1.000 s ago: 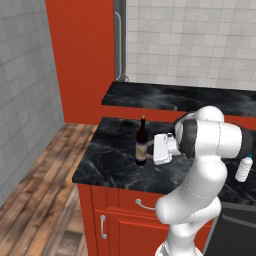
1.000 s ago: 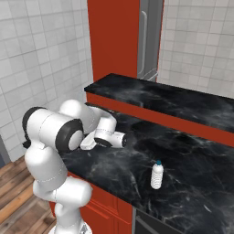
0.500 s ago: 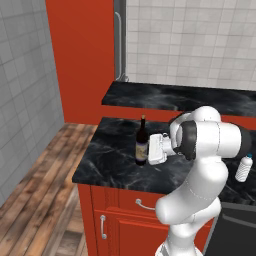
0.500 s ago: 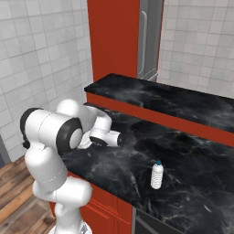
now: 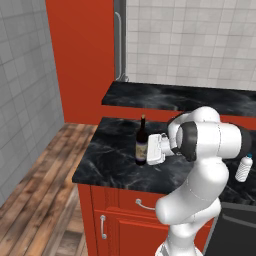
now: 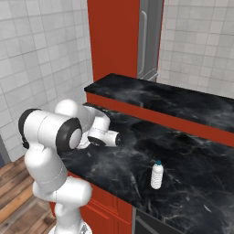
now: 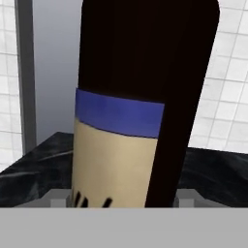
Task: Place the drinks on the dining counter in a tight cluster.
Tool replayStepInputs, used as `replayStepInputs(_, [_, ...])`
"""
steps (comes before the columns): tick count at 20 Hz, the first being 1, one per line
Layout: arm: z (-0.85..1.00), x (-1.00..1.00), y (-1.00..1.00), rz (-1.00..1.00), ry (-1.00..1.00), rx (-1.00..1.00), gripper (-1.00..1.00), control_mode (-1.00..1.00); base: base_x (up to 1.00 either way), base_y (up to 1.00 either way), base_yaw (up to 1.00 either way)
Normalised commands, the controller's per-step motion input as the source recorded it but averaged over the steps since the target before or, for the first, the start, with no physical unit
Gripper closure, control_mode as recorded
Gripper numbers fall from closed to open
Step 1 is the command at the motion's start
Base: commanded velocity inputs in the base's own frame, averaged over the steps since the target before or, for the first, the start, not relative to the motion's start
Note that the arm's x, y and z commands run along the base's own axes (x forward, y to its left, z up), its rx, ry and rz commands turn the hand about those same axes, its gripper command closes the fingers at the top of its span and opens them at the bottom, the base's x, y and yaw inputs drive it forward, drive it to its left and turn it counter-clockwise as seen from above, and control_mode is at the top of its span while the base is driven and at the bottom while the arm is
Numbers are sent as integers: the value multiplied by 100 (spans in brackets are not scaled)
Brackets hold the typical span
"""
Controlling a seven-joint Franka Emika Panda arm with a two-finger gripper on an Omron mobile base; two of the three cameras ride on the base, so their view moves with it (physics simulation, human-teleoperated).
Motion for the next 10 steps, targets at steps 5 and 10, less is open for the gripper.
replayStepInputs(5, [0, 0, 0, -1, 0, 0, 100, -100, 0, 0, 0])
replayStepInputs(10, [84, -49, -4, -13, 1, -6, 100, -100, 0, 0, 0])
